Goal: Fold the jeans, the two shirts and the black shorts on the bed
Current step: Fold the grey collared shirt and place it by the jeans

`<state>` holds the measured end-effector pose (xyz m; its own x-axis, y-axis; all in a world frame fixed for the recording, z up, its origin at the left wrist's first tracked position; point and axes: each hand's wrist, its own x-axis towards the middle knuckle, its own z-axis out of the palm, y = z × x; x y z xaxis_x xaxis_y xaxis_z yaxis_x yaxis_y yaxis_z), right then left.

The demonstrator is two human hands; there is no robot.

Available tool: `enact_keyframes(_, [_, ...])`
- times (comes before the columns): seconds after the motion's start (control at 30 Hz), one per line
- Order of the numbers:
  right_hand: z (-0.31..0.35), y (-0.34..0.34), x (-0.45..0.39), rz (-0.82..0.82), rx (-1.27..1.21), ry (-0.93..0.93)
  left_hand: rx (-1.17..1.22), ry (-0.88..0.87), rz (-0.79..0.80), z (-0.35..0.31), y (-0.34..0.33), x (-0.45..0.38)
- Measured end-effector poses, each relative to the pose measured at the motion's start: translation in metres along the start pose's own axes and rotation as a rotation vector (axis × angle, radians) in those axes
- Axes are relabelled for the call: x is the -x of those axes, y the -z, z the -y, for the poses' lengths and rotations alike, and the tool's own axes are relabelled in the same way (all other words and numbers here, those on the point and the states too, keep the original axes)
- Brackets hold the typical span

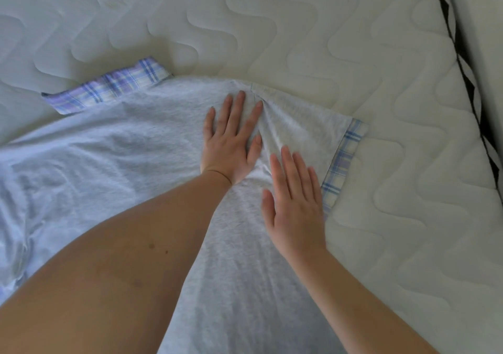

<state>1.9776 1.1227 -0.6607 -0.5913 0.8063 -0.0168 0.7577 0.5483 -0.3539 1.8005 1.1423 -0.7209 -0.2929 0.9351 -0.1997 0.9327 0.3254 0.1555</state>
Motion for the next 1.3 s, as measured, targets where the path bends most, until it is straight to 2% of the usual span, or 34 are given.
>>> enact_keyframes(0.17, [-0.026, -0.025, -0.036, 0.179, 0.115, -0.082, -0.002, -0.014, -0.004, 0.000, 0.000, -0.001])
enact_keyframes(0.3, [-0.028, -0.004, -0.066, -0.055, -0.162, -0.064, 0.017, -0.016, -0.010, 0.000, -0.001, -0.001])
enact_keyframes(0.4, [-0.022, 0.002, -0.114, -0.129, -0.215, -0.113, 0.032, 0.012, -0.029, 0.000, -0.002, 0.000])
enact_keyframes(0.47, [-0.017, 0.000, -0.150, -0.062, -0.242, -0.133, 0.033, 0.020, -0.034, 0.000, -0.003, -0.001])
enact_keyframes(0.6, [-0.007, -0.005, -0.207, 0.233, -0.162, -0.135, 0.037, 0.018, -0.041, 0.000, -0.004, -0.001])
enact_keyframes(0.73, [0.000, -0.007, -0.225, 0.361, -0.043, -0.128, 0.047, 0.010, -0.055, 0.000, -0.005, 0.000])
enact_keyframes(0.97, [-0.003, -0.005, -0.233, 0.274, 0.100, 0.037, 0.054, -0.007, -0.092, 0.001, -0.006, -0.001])
enact_keyframes(1.17, [-0.013, -0.007, -0.239, 0.208, 0.062, 0.037, 0.062, -0.008, -0.077, 0.001, -0.005, 0.000])
enact_keyframes(1.3, [-0.013, 0.000, -0.234, 0.335, -0.026, 0.051, 0.068, -0.005, -0.061, 0.001, -0.006, 0.000])
